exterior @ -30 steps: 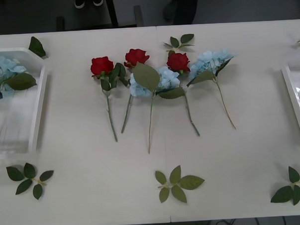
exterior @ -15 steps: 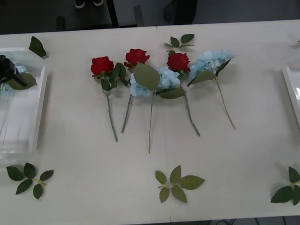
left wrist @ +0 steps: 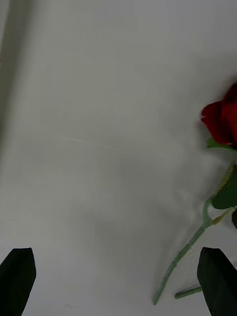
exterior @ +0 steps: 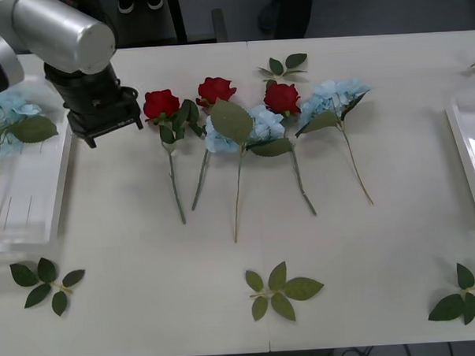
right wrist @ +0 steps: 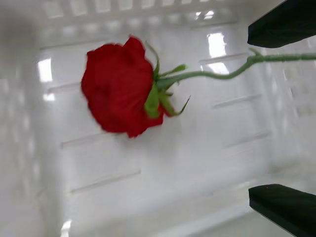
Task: Place the red flowers into the right box and the blue flowers into the left box. If a person shows an open palm, hand one flower to the person first, then continue sorting.
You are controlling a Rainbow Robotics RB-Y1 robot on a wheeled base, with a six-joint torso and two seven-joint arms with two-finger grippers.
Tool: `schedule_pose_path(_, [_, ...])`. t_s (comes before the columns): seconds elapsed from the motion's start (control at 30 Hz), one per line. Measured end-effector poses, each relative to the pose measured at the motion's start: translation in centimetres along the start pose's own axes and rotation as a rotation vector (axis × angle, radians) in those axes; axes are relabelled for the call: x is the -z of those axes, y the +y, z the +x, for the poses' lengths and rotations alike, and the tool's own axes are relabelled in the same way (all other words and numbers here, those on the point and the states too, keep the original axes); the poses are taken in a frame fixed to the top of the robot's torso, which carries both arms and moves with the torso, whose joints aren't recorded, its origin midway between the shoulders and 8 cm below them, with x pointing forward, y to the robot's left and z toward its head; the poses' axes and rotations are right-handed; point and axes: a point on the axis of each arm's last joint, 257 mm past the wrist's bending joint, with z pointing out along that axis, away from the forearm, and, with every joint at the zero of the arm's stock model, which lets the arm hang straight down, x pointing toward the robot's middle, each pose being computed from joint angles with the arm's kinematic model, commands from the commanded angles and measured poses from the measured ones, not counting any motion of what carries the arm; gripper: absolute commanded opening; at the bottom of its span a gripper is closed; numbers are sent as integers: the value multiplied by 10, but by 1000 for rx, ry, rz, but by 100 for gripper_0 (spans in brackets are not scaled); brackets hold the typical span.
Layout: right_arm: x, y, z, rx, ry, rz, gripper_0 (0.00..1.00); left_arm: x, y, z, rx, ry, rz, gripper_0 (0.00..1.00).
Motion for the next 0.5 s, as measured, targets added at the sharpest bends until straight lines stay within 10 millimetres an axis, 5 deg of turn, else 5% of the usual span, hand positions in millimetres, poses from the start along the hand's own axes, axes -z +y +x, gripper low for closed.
schedule_pose_path(0.23, [6,104,-32,68,-117,-194,81,-12,-45,28,-91,-18,4,95])
schedule_pose_path(0.5, [-27,211,-25,177,-166,-276,81,-33,-61,37,-129,-78,1,95])
